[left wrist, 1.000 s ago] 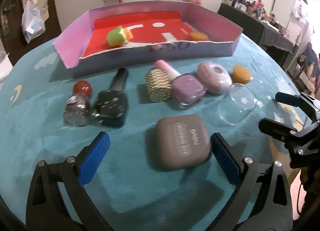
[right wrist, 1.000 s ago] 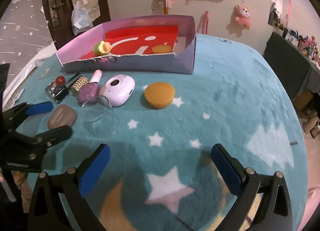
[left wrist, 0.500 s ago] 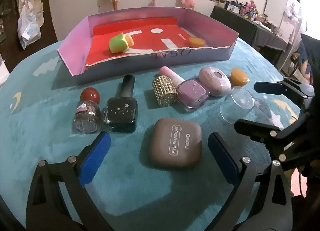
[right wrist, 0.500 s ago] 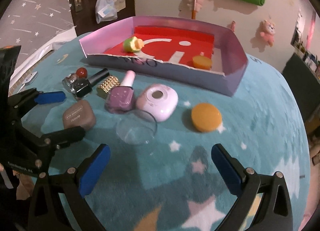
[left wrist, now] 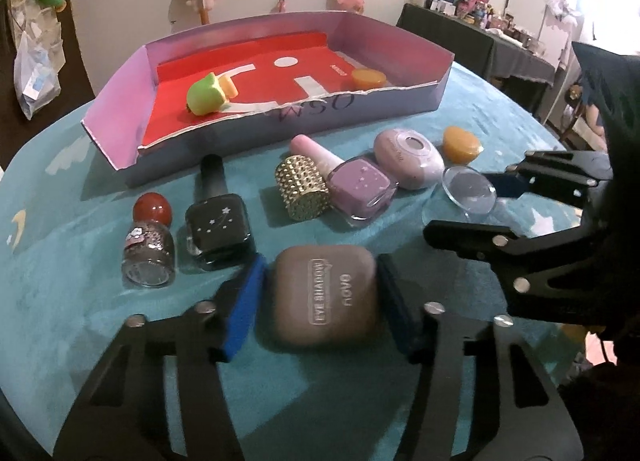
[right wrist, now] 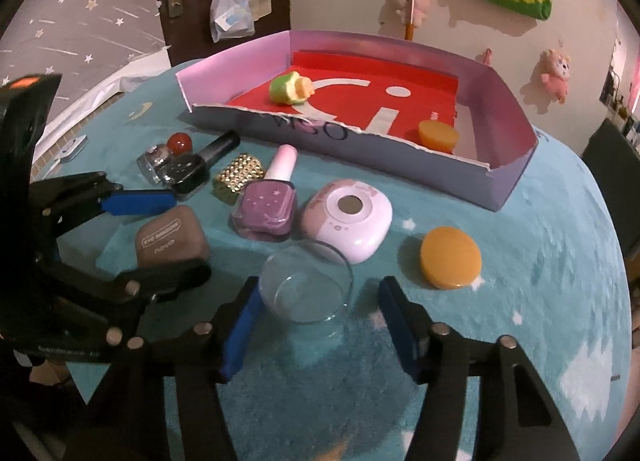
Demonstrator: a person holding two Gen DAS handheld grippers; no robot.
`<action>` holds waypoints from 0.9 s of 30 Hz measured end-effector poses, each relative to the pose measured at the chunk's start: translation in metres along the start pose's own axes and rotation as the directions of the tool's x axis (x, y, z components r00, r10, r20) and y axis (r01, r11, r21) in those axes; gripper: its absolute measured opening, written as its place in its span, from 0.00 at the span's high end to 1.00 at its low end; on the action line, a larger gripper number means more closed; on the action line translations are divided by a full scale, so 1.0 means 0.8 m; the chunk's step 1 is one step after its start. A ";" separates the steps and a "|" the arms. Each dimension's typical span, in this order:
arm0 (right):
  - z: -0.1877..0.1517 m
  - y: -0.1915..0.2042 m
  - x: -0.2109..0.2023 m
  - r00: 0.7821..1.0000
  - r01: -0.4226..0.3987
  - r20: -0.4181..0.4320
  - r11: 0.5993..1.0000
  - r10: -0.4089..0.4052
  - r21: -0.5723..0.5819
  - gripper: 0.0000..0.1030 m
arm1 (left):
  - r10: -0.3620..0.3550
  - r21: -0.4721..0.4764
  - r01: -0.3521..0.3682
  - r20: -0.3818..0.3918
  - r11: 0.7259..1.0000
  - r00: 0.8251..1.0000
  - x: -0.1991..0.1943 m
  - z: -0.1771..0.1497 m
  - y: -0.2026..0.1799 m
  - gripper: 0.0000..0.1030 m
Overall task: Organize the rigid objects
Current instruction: 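Grasp the brown eye shadow case with the left tool while the right grasps the clear cup, then carry the eye shadow case and clear cup into the pink box and release both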
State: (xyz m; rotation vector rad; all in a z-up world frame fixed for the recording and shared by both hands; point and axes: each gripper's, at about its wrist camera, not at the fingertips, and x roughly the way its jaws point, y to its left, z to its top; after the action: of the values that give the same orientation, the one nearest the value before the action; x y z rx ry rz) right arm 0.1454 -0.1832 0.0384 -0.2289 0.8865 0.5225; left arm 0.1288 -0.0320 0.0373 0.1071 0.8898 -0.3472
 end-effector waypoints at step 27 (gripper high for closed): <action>0.018 -0.004 -0.038 0.994 -0.037 0.099 0.999 0.036 0.012 0.59 | -0.033 0.022 0.031 0.106 0.999 0.994 -0.037 0.043 0.006 0.53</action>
State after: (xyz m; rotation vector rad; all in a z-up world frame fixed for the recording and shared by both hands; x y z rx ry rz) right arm 0.1412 -0.1907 0.0713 -0.1731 0.7993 0.5565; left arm 0.1387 -0.0281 0.0816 0.0926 0.7838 -0.3886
